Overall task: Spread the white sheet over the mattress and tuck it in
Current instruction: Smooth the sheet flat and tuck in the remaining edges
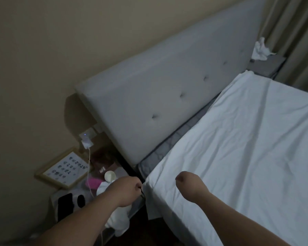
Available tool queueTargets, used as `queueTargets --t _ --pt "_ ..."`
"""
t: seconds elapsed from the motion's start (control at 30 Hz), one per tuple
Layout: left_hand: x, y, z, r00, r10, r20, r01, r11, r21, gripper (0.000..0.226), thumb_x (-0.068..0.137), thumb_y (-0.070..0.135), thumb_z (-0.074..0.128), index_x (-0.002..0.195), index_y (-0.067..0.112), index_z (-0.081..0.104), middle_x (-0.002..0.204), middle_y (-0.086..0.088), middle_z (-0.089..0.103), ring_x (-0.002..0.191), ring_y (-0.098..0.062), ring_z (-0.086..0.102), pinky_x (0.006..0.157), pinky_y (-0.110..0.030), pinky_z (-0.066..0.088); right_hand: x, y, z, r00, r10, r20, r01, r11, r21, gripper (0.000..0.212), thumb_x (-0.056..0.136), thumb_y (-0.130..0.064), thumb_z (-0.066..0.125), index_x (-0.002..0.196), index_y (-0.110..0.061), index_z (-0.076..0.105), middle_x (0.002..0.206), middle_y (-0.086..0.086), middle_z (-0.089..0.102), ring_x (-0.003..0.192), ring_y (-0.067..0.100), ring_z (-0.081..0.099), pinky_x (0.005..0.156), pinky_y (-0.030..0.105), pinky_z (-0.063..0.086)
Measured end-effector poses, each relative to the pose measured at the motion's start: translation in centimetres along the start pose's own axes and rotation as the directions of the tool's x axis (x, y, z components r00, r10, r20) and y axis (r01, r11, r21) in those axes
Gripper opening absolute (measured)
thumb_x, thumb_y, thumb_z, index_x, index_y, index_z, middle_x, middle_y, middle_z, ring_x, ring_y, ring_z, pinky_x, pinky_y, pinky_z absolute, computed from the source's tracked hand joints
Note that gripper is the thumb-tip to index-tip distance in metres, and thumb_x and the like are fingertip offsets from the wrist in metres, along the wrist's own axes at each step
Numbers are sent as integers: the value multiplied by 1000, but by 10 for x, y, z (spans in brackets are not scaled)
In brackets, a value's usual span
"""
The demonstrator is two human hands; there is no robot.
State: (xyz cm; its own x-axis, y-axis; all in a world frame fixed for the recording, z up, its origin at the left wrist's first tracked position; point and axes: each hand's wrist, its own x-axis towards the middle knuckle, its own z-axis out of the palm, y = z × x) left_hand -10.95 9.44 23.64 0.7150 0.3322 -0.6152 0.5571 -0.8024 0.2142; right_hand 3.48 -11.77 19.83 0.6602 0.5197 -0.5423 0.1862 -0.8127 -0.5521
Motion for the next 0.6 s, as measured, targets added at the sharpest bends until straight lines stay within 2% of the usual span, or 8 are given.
queueTargets --t 0.1,0.2,0.3,0.33,0.47,0.6 --pt "68 -9 -4 998 32 45 -32 999 -6 31 100 36 48 123 24 65 128 3 67 115 -18 61 99 -35 49 37 0 5 996 88 -10 -87 995 40 26 97 -24 43 100 -14 66 95 2 69 82 18 64 66 29 49" --pt "142 -14 7 988 108 110 -109 994 -1 31 99 33 50 125 22 63 128 0 66 115 -20 61 93 -28 46 80 9 19 977 208 -40 -203 973 109 32 95 -22 45 107 -3 67 103 14 72 94 29 69 66 32 47" --pt "207 -20 29 974 160 163 -162 987 -2 38 96 35 52 132 24 59 134 2 65 120 -19 60 92 -27 44 118 16 39 954 291 -70 -277 947 163 31 94 -21 45 107 -2 67 103 16 72 94 31 69 72 39 56" --pt "234 -25 42 967 179 180 -180 984 -6 41 97 35 52 136 24 56 137 2 63 123 -20 59 94 -28 44 136 23 55 944 324 -64 -309 934 179 30 95 -21 46 105 -3 67 99 15 71 90 30 68 72 40 56" --pt "305 -44 88 959 170 225 -179 984 18 45 97 32 49 139 18 49 142 -9 56 126 -29 55 96 -32 44 184 41 114 918 397 -15 -386 900 205 17 92 -22 44 81 -23 57 74 -6 60 66 15 55 60 27 44" --pt "358 -58 135 963 117 244 -102 992 -71 49 96 28 52 143 13 45 147 -12 50 132 -30 50 103 -31 41 217 55 172 897 442 13 -432 870 239 27 88 -19 45 62 -27 44 50 -11 45 52 9 39 51 25 32"
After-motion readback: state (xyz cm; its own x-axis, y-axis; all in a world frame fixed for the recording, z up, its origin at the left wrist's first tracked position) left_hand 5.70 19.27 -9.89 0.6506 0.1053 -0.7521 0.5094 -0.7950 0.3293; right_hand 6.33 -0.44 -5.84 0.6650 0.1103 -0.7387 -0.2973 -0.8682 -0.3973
